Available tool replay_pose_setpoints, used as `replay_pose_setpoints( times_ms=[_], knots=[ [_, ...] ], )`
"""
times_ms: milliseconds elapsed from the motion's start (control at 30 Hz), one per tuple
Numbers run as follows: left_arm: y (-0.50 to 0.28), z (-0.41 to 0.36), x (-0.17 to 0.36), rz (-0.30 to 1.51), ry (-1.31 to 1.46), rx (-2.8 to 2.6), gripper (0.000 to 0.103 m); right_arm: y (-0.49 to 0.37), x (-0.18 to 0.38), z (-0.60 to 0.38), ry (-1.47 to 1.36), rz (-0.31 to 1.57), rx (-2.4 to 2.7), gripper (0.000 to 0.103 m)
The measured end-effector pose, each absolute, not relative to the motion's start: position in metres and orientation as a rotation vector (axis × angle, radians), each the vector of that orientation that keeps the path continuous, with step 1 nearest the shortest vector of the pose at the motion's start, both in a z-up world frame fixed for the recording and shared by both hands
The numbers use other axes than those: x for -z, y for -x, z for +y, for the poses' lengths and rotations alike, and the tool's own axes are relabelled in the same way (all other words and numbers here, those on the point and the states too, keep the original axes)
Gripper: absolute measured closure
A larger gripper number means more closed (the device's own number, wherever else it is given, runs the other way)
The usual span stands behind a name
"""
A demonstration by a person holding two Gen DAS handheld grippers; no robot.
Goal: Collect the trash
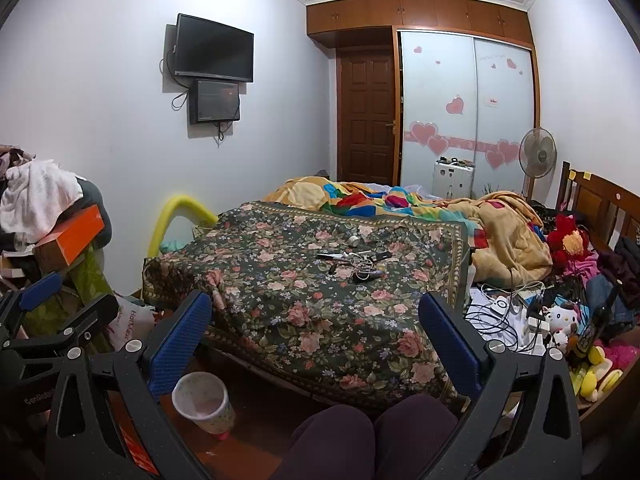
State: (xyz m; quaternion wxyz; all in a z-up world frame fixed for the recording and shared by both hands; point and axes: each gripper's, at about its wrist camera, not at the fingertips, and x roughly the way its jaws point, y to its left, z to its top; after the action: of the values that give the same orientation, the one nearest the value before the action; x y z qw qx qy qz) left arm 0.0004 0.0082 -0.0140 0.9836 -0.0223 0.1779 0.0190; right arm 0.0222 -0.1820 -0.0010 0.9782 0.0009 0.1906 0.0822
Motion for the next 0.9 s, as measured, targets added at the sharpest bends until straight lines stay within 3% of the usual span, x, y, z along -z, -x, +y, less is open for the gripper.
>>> replay_pose_setpoints(
  times_ms=[900],
  knots=[
    [-0.044,0.0,0.014,0.396,0.047,-0.038,0.001,-0.057,0.004,-0.187,-0.03,0.436,-0.182,0.0]
  ],
)
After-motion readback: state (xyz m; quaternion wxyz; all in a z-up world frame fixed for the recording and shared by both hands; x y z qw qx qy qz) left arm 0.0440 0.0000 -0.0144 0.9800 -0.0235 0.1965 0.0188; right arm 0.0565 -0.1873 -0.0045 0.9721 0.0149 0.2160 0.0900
